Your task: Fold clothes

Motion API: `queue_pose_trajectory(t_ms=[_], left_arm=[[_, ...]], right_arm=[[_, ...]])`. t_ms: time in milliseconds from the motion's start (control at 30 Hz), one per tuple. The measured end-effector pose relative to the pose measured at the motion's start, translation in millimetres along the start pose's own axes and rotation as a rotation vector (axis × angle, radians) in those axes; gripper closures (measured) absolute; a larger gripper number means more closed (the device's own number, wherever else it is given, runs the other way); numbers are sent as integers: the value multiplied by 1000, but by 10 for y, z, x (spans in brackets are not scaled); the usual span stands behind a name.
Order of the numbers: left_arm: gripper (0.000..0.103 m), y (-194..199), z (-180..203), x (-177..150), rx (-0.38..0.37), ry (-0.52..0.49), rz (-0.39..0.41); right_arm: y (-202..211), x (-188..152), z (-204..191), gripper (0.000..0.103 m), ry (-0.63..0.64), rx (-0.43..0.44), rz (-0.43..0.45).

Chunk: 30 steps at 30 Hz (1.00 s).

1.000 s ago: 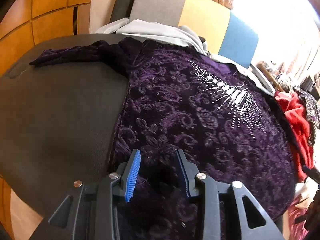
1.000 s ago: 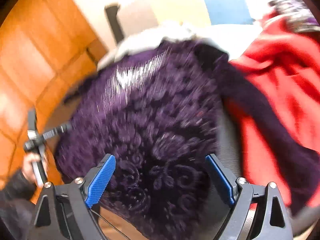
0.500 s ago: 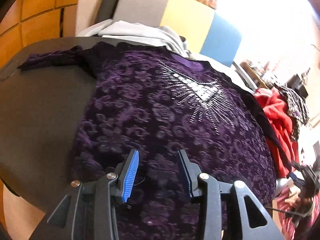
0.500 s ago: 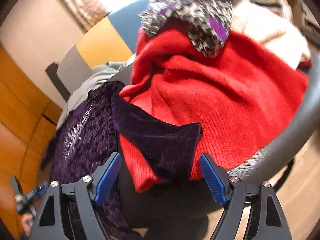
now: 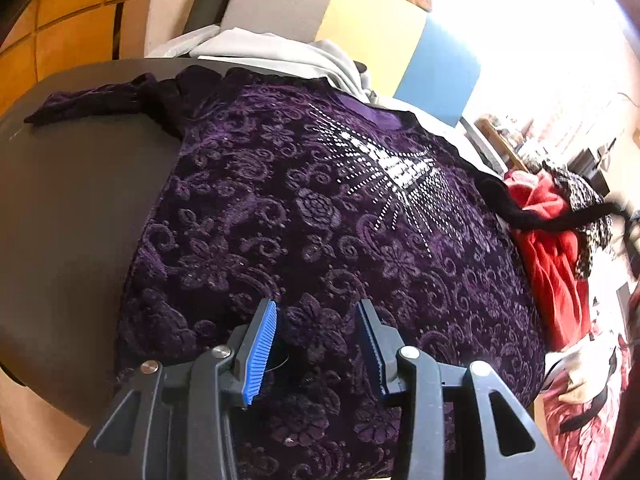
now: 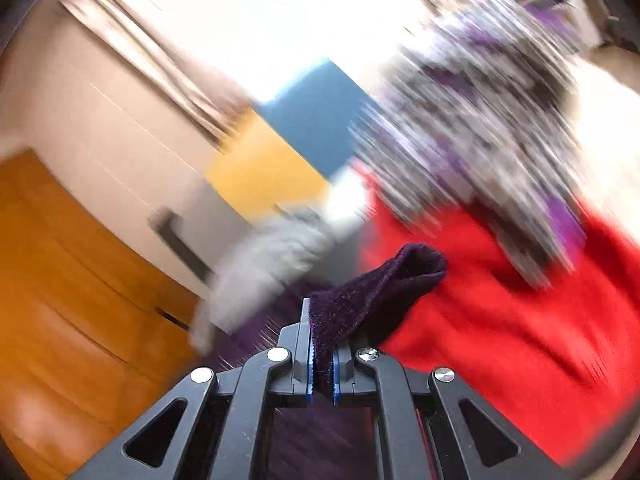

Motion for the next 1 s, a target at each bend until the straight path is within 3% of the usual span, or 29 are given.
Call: queue_pose_trajectory(t_ms=[233, 267, 333, 367, 400, 500, 567, 700, 800, 900, 1000], left_arm=[[61, 6, -245, 115, -1, 96, 6], [61, 12, -285, 130, 2, 106, 8], [61, 35, -354, 160, 9, 116, 15], [61, 52, -386, 178, 13, 118, 21], [61, 62, -414, 197, 16, 118, 24], [61, 64, -457, 274, 14, 114, 26], [61, 49, -443, 339, -4, 109, 24], [61, -25, -243, 520, -64, 65, 22], [58, -119, -47, 629, -53, -33, 21], [58, -209, 150, 704, -14, -187, 17], [57, -246, 385, 658, 6, -402, 16]], right_arm=[[-869, -257, -1884, 96, 419, 307, -116], [-988, -298, -2147, 91, 479, 351, -132], [-1223, -383, -2670, 75, 599, 438, -165], [-1340, -427, -2929, 47, 659, 482, -182], [-1464, -643, -3060, 34, 688, 514, -237], [-1721, -1387, -3017, 34, 675, 535, -419], [-1803, -1701, -2784, 34, 653, 484, -495], [-1838, -2030, -2038, 31, 625, 238, -573], [-1813, -1998, -1409, 30, 467, 128, -565], [-1677, -1906, -1043, 30, 281, 200, -480], [-1636, -1907, -972, 30, 248, 260, -409]])
Point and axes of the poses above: each gripper's, at about its wrist camera, not at the fingertips, and y roughly against the way its jaws point, z to its right, x to its top, the point moved 6 cm from there along -y, roughly the way its jaws point, and after that the axes turned 12 degrees about y, right-handed, at the moved point
